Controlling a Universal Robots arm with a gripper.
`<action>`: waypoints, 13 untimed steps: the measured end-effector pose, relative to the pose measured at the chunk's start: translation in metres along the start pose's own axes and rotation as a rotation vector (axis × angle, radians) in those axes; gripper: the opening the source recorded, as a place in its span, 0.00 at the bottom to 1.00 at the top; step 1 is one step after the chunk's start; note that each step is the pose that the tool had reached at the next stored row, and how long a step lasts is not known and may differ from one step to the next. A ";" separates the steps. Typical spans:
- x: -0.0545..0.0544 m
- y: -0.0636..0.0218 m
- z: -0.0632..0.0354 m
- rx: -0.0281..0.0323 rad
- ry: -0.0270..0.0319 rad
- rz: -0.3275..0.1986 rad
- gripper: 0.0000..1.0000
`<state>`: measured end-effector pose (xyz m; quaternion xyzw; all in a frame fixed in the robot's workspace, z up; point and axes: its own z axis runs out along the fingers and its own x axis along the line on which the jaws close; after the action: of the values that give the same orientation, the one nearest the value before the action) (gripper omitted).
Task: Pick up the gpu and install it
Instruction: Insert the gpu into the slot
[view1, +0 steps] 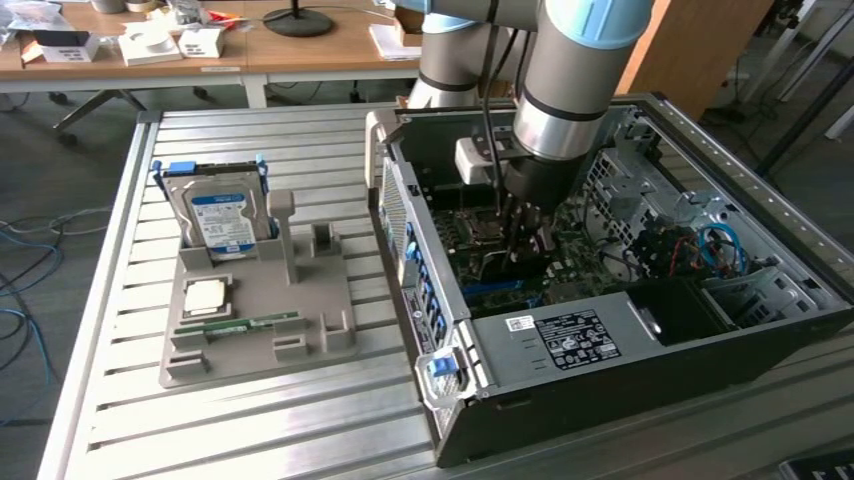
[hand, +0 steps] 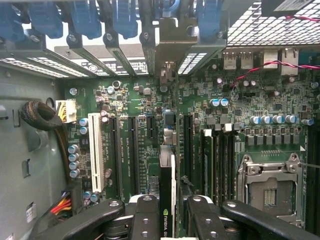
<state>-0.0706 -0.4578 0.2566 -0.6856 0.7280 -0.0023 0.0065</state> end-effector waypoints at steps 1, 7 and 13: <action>0.000 0.0001 0.0000 0.0000 0.0000 0.000 0.26; 0.000 0.0002 0.0003 0.0001 -0.0009 0.000 0.26; 0.000 0.0003 0.0002 0.0000 -0.0053 0.000 0.26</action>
<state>-0.0708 -0.4577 0.2564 -0.6855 0.7280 -0.0005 0.0085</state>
